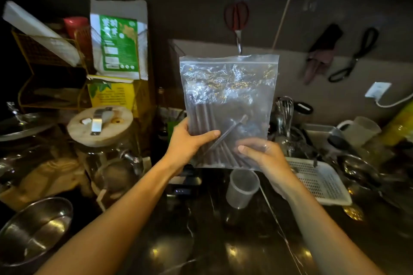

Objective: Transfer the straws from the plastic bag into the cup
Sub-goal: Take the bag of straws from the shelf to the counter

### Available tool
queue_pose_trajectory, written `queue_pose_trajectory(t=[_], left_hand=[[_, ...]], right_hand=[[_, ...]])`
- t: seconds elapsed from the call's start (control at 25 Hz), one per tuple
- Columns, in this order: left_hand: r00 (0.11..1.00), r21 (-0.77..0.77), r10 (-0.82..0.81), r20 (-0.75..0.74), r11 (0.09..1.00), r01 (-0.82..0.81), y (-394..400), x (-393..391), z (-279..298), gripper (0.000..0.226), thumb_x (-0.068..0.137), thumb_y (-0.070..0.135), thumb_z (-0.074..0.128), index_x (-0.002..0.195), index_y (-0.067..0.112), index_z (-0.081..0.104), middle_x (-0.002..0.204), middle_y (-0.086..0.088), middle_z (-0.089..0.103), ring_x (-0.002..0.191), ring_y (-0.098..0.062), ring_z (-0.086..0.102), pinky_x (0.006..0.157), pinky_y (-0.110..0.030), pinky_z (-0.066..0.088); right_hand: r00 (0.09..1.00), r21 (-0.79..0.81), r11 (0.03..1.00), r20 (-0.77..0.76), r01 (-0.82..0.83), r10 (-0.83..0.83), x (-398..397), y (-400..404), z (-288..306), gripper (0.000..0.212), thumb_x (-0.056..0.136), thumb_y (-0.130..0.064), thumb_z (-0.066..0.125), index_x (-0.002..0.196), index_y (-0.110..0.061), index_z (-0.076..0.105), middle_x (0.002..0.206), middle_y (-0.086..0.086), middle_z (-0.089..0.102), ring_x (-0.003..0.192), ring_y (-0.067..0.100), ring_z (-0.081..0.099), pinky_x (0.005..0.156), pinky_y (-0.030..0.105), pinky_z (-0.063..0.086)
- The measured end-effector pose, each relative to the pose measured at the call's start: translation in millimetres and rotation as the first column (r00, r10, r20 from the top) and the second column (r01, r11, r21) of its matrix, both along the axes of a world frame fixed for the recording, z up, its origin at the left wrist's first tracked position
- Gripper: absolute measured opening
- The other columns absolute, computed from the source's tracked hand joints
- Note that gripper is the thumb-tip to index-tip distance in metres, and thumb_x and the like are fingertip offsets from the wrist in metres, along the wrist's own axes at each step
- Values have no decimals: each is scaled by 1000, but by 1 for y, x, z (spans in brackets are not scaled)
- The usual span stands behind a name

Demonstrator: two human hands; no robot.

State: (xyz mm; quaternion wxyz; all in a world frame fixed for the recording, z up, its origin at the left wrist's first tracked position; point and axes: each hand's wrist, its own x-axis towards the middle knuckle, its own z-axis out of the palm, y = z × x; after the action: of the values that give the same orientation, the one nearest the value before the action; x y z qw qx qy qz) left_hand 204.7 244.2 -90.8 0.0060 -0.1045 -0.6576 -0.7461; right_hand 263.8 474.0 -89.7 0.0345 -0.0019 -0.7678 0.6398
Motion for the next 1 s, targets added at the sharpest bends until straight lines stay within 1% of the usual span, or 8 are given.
queue_pose_trajectory(t=[0.24,0.4,0.56,0.68,0.76,0.84,0.92,1.0], left_hand=[[990,13,-83,116,997,82,51,53,-65,32,86,17,84,111,36,75,113,7,81,105,-13,77,81,-23,62],[969,-3,-80,234,997,83,66,81,-112,36,85,11,84,116,25,74,112,0,81,105,-21,78,86,-34,64],[931,-118,-33,363,990,81,74,104,-145,40,81,7,87,118,12,73,112,-9,80,104,-27,78,95,-50,61],[901,-189,-25,433,975,118,71,113,-156,50,76,1,89,122,6,70,118,-13,77,110,-28,75,96,-46,61],[894,-165,-39,446,978,125,68,118,-163,51,76,-2,88,120,13,69,118,-8,77,106,-18,76,89,-36,63],[892,-132,-59,448,983,131,69,124,-168,47,78,-3,86,115,21,69,113,-1,77,97,-9,78,79,-26,63],[893,-142,-50,448,982,126,70,129,-176,45,79,0,86,117,17,70,114,-3,77,102,-13,77,81,-27,64],[897,-154,-45,439,980,124,72,132,-180,45,81,4,85,121,13,70,115,-5,78,107,-20,76,86,-31,64]], right_hand=[[986,76,991,116,115,-123,57,47,-79,12,95,-18,76,104,-20,84,101,-7,83,99,9,77,87,27,59],[963,99,985,219,139,-158,85,63,-125,9,94,-18,78,96,-24,84,95,-8,83,91,8,77,77,21,59],[934,143,984,326,105,-147,103,75,-160,9,95,-15,76,98,-17,84,95,-1,82,90,9,76,77,22,55],[905,158,980,389,118,-172,112,76,-179,8,94,-13,77,99,-12,83,96,3,81,93,18,76,76,22,54],[882,163,979,433,124,-184,115,76,-188,6,94,-13,78,97,-15,82,95,1,80,95,19,76,72,19,52],[854,168,980,488,110,-180,117,75,-192,5,95,-15,76,98,-17,79,98,2,79,99,21,75,74,23,53],[836,192,977,516,96,-184,120,76,-195,6,96,-16,75,102,-17,77,102,3,77,105,24,73,82,30,56],[831,167,975,514,146,-213,124,75,-190,27,96,-16,76,122,-14,69,118,4,72,114,25,69,92,36,57]])
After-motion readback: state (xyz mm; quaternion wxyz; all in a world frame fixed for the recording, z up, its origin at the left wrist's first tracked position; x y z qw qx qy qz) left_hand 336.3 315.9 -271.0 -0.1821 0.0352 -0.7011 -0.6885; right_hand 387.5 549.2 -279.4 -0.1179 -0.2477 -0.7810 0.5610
